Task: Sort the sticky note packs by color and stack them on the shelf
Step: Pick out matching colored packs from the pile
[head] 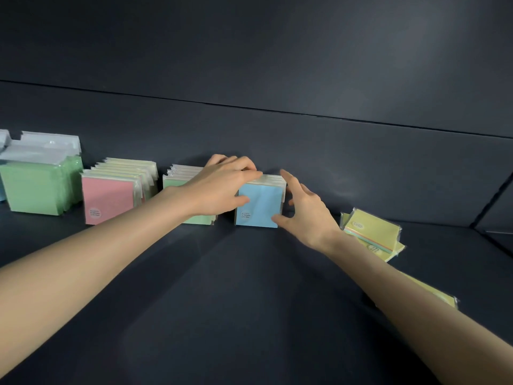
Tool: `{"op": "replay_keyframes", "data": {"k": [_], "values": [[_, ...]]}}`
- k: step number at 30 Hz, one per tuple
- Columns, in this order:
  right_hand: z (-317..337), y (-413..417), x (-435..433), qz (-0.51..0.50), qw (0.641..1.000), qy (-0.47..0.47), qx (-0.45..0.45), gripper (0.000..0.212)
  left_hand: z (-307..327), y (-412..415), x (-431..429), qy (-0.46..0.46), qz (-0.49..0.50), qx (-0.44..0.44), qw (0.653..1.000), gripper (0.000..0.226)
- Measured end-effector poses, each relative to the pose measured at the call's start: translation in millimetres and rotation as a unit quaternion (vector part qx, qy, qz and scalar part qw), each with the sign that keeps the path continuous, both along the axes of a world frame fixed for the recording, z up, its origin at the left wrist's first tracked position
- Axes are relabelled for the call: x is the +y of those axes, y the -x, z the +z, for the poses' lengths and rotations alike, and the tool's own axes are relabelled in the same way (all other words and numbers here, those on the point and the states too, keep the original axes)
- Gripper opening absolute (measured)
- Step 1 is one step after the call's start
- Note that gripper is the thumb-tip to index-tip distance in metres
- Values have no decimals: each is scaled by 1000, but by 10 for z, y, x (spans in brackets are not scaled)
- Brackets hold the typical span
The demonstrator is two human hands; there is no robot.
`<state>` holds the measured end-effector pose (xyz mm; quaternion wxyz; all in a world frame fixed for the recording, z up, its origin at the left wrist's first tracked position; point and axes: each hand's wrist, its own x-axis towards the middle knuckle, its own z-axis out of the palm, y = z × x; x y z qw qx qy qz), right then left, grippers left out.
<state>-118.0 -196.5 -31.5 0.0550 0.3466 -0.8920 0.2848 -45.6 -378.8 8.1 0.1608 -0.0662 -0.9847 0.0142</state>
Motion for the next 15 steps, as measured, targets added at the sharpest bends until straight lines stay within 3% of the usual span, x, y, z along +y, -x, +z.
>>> {"op": "replay_keyframes", "data": {"k": [15], "values": [[89, -7, -20, -1, 999, -50, 13, 77, -14, 30, 24, 83, 8, -4, 997, 49]]}}
